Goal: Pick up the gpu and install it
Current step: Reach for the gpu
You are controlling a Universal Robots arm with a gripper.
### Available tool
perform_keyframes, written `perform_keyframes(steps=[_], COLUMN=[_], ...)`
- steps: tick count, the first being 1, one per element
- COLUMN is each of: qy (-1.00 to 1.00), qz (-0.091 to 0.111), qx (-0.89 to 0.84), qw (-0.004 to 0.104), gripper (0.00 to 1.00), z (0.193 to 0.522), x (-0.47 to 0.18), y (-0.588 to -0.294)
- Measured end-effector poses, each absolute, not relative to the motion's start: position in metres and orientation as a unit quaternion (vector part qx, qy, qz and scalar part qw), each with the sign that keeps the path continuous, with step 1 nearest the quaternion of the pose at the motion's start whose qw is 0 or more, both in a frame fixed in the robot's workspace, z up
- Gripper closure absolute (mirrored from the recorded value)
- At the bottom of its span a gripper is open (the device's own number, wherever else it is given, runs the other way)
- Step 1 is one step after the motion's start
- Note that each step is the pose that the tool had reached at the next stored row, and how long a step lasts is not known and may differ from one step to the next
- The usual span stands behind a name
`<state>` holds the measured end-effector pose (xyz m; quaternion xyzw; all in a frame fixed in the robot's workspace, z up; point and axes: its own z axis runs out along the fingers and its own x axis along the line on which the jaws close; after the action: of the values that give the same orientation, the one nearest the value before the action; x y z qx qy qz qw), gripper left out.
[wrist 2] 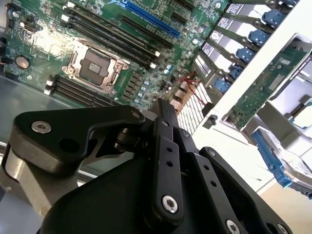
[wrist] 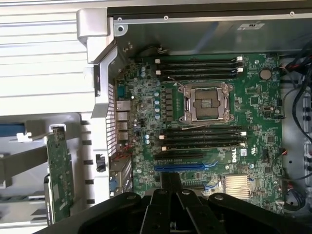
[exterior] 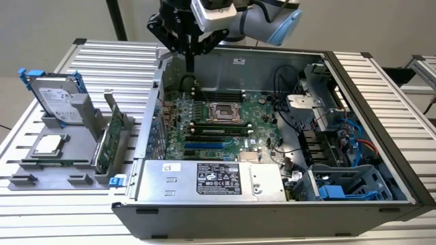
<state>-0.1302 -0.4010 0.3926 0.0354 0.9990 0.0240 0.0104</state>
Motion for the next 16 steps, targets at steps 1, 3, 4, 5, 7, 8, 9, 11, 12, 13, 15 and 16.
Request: perform_keyframes(steps=[1, 3, 4, 5, 7, 8, 9, 11, 12, 13, 15, 16], qy=[0.999, 0.999, 0.999, 0.999, 0.999, 0.999, 0.999, 0.999, 0.999, 0.999, 0.999, 0.999], qz=[0.024, 0.024, 0.024, 0.024, 0.024, 0.024, 0.024, 0.024, 0.024, 0.024, 0.024, 0.024], qx=[0.035, 0.035, 0.035, 0.035, 0.035, 0.035, 0.035, 0.035, 0.035, 0.035, 0.035, 0.035], qw=[0.010, 0.010, 0.010, 0.010, 0.010, 0.010, 0.010, 0.010, 0.010, 0.010, 0.010, 0.010], gripper=[1.00, 1.00, 1.00, 1.00, 1.00, 1.00, 1.00, 1.00, 1.00, 1.00, 1.00, 1.00], z=[0.3926, 0.3926, 0.3926, 0.3926, 0.3926, 0.3926, 0.3926, 0.3926, 0.3926, 0.3926, 0.3926, 0.3926], x=[-0.1306, -0.1316, -0.1321, -0.1326, -0.1336, -0.1341, -0.1346, -0.1359, -0.1366, -0.1372, -0.1387, -0.1396], y=[-0.4012, -0.4016, -0.4019, -0.4021, -0.4025, -0.4027, -0.4030, -0.4035, -0.4038, -0.4041, -0.4048, -0.4052])
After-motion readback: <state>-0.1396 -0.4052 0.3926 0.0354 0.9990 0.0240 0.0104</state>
